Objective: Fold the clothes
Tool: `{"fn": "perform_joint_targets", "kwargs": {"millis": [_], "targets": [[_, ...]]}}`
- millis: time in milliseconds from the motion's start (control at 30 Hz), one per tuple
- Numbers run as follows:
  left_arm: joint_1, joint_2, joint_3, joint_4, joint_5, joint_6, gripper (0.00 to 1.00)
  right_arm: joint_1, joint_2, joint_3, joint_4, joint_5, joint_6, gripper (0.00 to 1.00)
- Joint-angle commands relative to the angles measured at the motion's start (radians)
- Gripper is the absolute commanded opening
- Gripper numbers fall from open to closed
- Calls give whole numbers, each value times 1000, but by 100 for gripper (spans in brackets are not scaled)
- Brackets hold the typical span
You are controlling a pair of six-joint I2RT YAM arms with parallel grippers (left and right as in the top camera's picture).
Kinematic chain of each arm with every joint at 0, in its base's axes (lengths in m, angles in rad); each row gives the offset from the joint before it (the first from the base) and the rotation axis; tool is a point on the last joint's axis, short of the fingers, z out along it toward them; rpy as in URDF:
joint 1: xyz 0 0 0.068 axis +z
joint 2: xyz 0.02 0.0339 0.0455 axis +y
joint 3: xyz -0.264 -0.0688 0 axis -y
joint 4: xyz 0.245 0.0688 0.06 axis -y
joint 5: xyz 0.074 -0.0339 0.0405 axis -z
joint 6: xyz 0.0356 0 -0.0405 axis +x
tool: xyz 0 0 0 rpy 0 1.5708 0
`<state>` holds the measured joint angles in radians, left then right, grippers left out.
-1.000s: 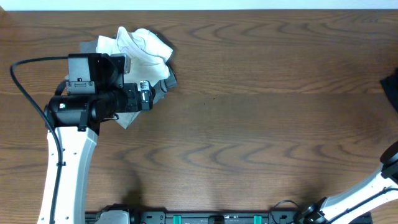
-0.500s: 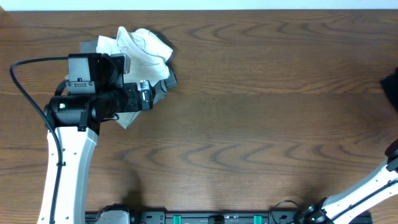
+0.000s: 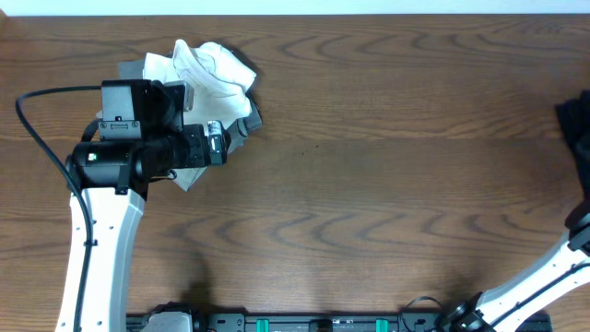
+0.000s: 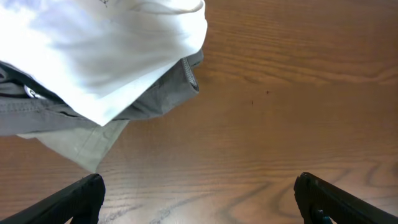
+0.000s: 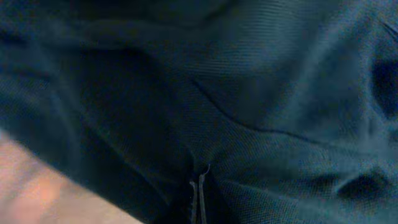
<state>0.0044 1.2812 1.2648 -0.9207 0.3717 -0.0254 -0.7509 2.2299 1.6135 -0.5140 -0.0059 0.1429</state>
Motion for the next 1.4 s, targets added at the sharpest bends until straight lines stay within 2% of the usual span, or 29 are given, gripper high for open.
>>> {"fn": "perform_joint_targets", "kwargs": {"millis": [0,233,500,600,800,967,1100,1267,1367], "targets": [[-4,-2,22,-10,14,-2,99,41,-3,14,-21,-171,-71,1],[-4,-2,22,-7,14,-2,98,181,-2,-7,-39,-208,-74,1],[-4,-2,22,-36,13,-2,98,483,-2,-53,-31,-208,-136,1],[-4,-2,22,-49,14,-2,98,615,-2,-59,-52,-208,-201,1],[-4,-2,22,-50,14,-2,98,879,-3,-59,-153,-196,-433,1],[-4,-2,22,-51,14,-2,98,1057,-3,-59,-232,-59,-514,1],[-4,-2,22,-47,14,-2,98,1131,-21,-59,-237,62,-509,1],[-32,-1,22,-8,48,-2,100,1117,-98,-59,-200,71,-426,1],[-87,6,22,32,47,-1,92,1063,-172,-59,-173,-26,-378,1]]}}
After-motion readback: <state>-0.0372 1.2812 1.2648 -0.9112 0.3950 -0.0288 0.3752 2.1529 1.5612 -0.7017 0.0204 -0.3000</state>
